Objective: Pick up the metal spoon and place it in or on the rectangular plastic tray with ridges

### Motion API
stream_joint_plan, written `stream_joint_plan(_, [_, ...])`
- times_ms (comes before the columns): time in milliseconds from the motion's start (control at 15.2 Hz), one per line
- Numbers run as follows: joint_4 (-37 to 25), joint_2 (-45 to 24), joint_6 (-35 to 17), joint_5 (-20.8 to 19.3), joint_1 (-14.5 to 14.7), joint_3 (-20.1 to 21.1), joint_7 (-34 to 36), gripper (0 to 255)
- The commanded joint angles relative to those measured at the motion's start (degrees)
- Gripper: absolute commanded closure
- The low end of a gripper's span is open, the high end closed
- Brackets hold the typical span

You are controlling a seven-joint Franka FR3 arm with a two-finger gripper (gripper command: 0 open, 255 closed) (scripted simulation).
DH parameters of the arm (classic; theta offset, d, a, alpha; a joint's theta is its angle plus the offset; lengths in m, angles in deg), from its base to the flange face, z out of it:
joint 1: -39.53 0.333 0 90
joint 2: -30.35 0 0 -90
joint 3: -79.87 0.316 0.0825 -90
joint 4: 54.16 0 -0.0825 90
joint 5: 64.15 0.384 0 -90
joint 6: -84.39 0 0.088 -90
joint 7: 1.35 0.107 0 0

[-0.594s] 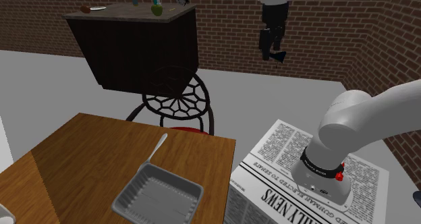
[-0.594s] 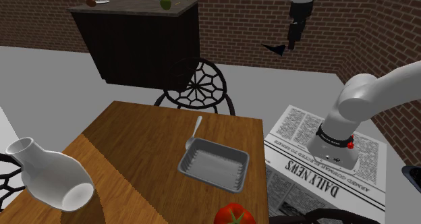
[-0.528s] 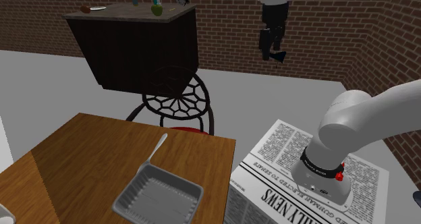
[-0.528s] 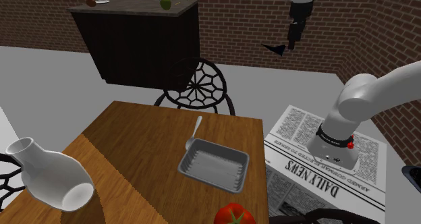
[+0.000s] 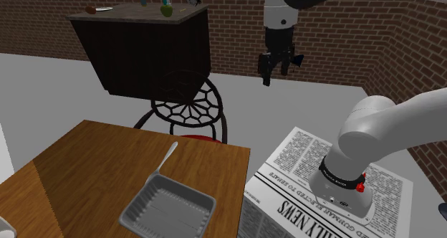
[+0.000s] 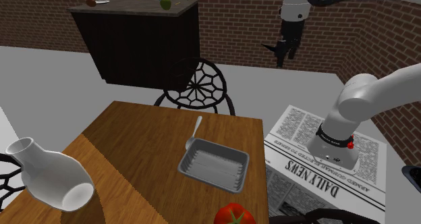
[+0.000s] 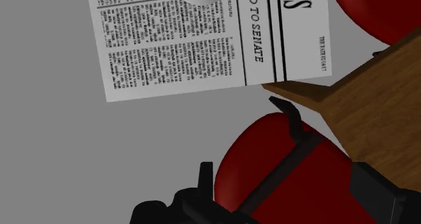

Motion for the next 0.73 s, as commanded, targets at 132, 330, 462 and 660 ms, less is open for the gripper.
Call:
stream_joint_plan(132, [2.94,-0.33,-4.23,5.69,0.18,4.98,9.36,0])
stream_joint_plan(330, [4.27,-1.84,-8.14,9.79,0.31,9.04,16.12,0])
stream_joint_plan(462, [4.69,-3.41,-11.02,12.35,0.30,11.84,20.55,0])
stream_joint_plan(660, [4.63,-6.62,-15.70,15.73,0.09,16.11,27.12,0])
